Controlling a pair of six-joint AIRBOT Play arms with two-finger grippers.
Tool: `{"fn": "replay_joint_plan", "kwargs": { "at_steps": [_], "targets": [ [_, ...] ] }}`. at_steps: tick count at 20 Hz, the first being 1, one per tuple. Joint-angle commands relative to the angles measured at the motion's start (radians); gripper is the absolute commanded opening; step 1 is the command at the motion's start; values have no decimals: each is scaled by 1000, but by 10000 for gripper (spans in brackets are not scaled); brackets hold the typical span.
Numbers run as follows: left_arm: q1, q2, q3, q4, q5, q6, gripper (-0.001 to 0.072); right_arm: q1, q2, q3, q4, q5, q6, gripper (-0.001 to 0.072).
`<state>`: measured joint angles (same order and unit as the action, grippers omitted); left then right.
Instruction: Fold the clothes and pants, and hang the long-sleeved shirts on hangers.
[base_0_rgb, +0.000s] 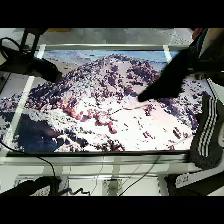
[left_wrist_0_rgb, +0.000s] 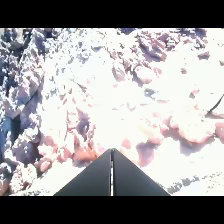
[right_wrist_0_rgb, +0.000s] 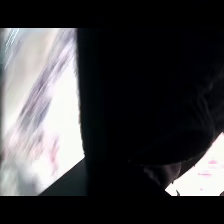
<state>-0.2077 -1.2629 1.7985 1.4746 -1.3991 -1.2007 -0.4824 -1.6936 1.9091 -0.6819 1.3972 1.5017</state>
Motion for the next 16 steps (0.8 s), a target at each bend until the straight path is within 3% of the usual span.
{"fn": "replay_joint_plan", "kwargs": {
  "at_steps": [1,7,13,16],
  "targets": [
    [4,16,-2,18,-14,0,10,-237,102,1,-170,8,118,16],
    [3,16,-2,17,-16,-5,10,-554,156,1,-400,53,381,16],
    [3,16,-2,13,-16,-26,10,-648,213,-2,-846,235,655,16],
    [3,15,-2,13,-16,-27,10,-659,214,-2,-894,402,860,41]
  ]
}}
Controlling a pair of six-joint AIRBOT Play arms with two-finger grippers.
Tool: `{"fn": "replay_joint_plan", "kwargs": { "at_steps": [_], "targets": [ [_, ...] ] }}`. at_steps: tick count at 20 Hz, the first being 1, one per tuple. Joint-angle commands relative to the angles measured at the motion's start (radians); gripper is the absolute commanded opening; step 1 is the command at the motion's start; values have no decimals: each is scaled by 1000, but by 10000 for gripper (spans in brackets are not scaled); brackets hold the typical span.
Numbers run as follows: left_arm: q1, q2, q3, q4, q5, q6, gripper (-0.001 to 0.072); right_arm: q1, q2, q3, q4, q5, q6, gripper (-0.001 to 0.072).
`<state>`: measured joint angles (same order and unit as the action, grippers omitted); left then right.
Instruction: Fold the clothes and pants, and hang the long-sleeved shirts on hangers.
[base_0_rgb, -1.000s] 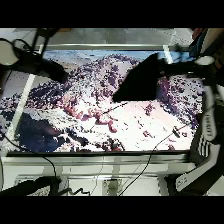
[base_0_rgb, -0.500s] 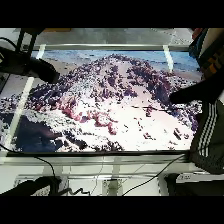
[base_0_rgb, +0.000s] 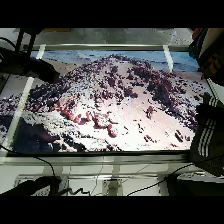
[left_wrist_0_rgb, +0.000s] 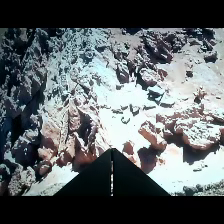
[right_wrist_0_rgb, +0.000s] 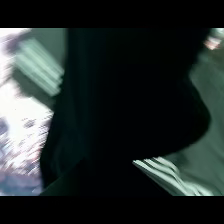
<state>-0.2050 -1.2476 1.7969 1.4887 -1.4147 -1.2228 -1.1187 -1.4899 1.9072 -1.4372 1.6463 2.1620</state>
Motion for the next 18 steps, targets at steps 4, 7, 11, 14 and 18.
{"fn": "replay_joint_plan", "kwargs": {
  "at_steps": [4,7,11,14,18],
  "targets": [
    [1,0,0,0,-5,-5,10,-41,12,0,-161,193,262,720],
    [1,0,0,-1,-5,-5,11,-41,12,0,-162,193,253,696],
    [1,0,0,0,-4,-4,11,-40,12,0,-159,181,124,685],
    [1,0,0,0,-4,-5,10,-40,12,0,-159,153,-72,471],
    [1,0,0,0,-4,-4,10,-25,13,0,-80,179,-159,15]
  ]
}}
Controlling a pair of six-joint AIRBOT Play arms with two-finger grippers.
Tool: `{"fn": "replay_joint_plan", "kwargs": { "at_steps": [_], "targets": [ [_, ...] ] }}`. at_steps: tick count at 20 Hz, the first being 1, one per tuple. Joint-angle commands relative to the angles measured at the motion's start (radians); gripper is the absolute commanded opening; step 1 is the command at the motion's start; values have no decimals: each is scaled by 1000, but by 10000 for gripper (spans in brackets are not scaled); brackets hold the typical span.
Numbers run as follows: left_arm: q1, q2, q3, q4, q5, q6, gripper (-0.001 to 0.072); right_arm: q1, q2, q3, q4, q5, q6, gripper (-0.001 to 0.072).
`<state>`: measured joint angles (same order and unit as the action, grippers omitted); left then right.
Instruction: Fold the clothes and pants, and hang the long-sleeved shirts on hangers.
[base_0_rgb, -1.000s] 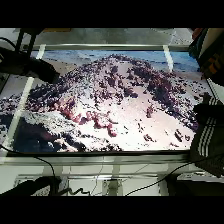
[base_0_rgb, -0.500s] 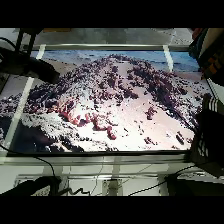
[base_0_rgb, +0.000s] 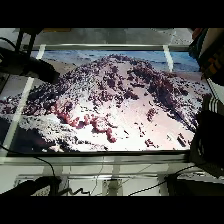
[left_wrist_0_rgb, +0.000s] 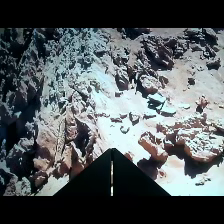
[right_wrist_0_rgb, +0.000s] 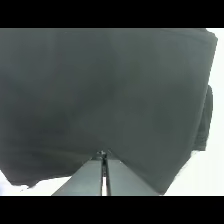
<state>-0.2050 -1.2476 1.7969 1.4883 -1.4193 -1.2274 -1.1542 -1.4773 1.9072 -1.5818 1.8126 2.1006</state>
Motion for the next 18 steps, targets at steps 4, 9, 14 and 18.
{"fn": "replay_joint_plan", "kwargs": {
  "at_steps": [4,9,14,18],
  "targets": [
    [1,0,0,0,0,0,10,176,2,0,322,-37,-229,15],
    [1,0,0,0,0,0,10,586,56,0,497,-102,-301,16],
    [1,0,0,0,0,0,11,960,227,0,404,-179,-489,16],
    [1,0,0,0,1,0,11,1109,306,0,406,-126,-616,16]
  ]
}}
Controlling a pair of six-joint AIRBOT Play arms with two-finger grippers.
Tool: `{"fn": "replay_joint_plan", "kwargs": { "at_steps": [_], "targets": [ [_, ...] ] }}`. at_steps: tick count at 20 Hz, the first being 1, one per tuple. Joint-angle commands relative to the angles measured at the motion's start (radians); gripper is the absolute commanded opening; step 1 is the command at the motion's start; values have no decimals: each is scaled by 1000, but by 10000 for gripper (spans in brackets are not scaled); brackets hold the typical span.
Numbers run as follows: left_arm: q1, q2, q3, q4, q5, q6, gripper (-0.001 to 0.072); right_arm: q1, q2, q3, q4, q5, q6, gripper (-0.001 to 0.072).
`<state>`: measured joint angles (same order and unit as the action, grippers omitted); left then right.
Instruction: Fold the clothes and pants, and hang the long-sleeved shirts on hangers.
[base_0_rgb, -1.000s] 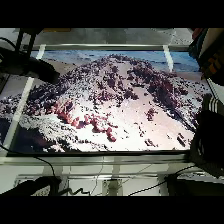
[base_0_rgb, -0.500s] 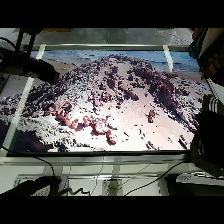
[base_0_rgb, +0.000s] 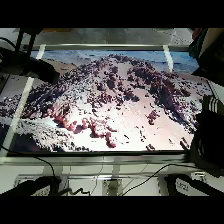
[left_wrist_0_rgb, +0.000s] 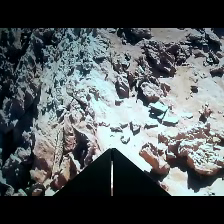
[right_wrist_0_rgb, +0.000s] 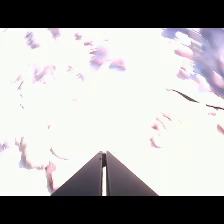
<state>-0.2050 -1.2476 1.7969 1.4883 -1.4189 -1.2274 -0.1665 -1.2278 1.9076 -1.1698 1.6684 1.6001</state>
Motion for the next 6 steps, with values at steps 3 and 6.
{"fn": "replay_joint_plan", "kwargs": {
  "at_steps": [3,6],
  "targets": [
    [1,0,0,0,0,0,11,161,72,0,39,34,-89,17],
    [1,0,0,0,0,0,11,167,72,0,93,33,-91,17]
  ]
}}
